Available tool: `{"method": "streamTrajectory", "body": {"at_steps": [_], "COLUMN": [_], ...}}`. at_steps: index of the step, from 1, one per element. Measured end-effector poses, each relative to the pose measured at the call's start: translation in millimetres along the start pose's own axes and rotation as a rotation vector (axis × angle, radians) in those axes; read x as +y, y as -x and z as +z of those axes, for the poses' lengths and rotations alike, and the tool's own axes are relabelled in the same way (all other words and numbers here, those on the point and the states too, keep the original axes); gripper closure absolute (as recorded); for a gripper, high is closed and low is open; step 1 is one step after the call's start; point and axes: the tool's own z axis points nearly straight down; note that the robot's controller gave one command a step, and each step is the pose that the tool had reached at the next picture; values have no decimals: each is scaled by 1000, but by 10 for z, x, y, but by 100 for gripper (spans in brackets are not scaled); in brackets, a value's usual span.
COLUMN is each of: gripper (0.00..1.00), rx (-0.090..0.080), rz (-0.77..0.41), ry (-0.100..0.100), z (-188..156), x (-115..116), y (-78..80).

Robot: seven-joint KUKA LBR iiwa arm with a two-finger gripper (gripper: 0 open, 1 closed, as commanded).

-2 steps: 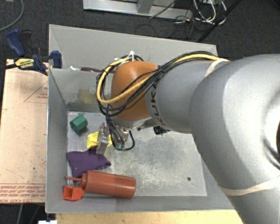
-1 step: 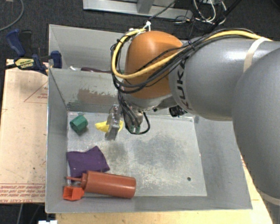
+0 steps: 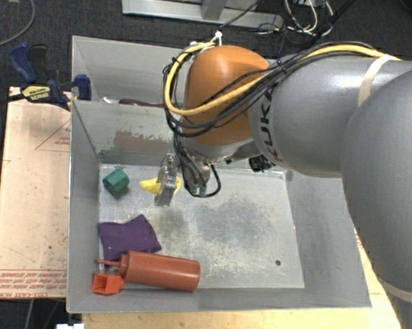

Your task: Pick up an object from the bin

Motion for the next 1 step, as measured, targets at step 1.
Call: {"method": "streamTrajectory", "body": {"at_steps": [1], "gripper": [100], "rx": [-12], "rz": [10], "ry": [5], "z": [-1854], "x": [-50], "y": [-73]}}
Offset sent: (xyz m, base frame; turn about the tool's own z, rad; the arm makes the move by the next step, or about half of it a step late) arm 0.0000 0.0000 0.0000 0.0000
